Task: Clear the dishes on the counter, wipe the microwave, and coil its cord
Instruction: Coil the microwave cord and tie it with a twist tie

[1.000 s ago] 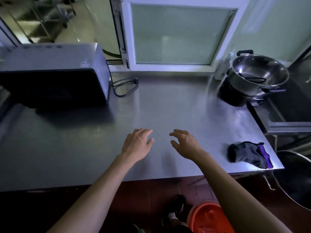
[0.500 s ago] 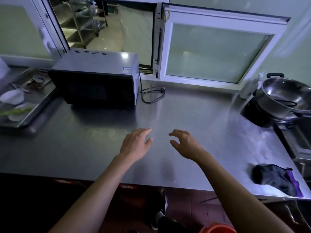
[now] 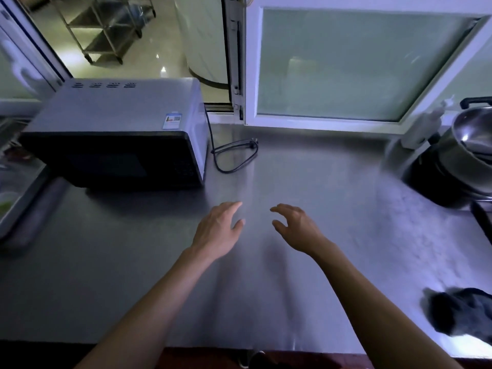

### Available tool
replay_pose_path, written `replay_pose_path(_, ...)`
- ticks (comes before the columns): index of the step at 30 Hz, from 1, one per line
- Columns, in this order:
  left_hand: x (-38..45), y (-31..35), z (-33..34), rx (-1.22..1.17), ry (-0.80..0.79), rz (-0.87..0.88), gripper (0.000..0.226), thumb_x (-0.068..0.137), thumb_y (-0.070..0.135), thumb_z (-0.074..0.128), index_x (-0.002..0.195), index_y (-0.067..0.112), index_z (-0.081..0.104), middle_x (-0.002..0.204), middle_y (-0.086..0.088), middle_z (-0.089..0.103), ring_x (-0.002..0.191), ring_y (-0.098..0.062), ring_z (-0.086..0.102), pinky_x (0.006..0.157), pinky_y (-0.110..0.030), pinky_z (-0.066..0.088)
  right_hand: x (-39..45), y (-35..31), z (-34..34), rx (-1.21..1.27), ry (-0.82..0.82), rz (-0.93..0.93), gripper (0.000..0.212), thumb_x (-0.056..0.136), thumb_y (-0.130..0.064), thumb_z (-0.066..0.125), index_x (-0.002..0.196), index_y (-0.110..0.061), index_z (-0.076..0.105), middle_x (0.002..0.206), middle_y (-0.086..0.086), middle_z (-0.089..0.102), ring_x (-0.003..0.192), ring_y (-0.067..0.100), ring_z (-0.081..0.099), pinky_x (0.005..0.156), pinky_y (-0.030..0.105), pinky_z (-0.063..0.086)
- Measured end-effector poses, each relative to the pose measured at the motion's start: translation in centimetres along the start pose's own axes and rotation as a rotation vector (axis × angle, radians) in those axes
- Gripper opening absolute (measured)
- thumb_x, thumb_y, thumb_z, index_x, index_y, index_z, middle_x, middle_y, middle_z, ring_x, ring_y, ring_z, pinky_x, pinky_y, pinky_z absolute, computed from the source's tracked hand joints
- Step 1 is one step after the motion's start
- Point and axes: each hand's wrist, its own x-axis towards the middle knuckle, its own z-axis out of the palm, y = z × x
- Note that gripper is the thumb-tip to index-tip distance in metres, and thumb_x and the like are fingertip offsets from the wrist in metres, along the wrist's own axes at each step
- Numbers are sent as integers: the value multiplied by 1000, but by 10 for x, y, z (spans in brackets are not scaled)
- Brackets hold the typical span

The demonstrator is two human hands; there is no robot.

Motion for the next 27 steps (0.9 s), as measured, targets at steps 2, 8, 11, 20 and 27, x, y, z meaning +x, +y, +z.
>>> replay_pose_path(2, 23, -3, 2, -14, -1, -24, 53, 98, 39, 53, 148, 25, 41, 150, 6, 44, 137, -18, 41, 109, -35, 38, 23, 10, -2, 16, -14, 14, 44, 101, -27, 54, 144, -17, 51, 149, 5, 49, 137, 26, 45, 111, 41, 40)
replay_pose_path(8, 75, -22, 2, -21, 13, -72, 59, 97, 37, 56, 151, 20, 36, 153, 2, 41, 140, -17, 35, 112, -33, 31, 85, 25, 0, 50, -66, 15, 47, 102, -26, 53, 147, -18, 45, 150, 4, 48, 137, 26, 44, 110, 42, 40)
replay_pose_path(11, 102, -31, 1, -48, 16, -109, 62, 97, 37, 56, 153, 20, 33, 155, 2, 38, 142, -15, 31, 112, -28, 26, 113, 26, 2, 58, -80, 9, 49, 102, -25, 52, 149, -18, 42, 152, 4, 46, 137, 26, 44, 111, 42, 40)
replay_pose_path(20, 188, -51, 1, -92, -30, -98, 66, 99, 35, 53, 155, 16, 24, 161, -3, 29, 147, -22, 24, 120, -39, 24, 204, 15, 1, 25, -43, 60, 53, 100, -20, 53, 150, -18, 38, 152, 6, 42, 132, 32, 46, 104, 47, 44)
replay_pose_path(27, 242, -74, 15, -75, -99, -145, 66, 100, 38, 48, 157, 21, 20, 165, -1, 16, 152, -17, 8, 121, -46, 20, 280, 14, 5, -30, -64, 92, 56, 99, -22, 50, 152, -21, 32, 157, 6, 32, 136, 34, 37, 103, 50, 44)
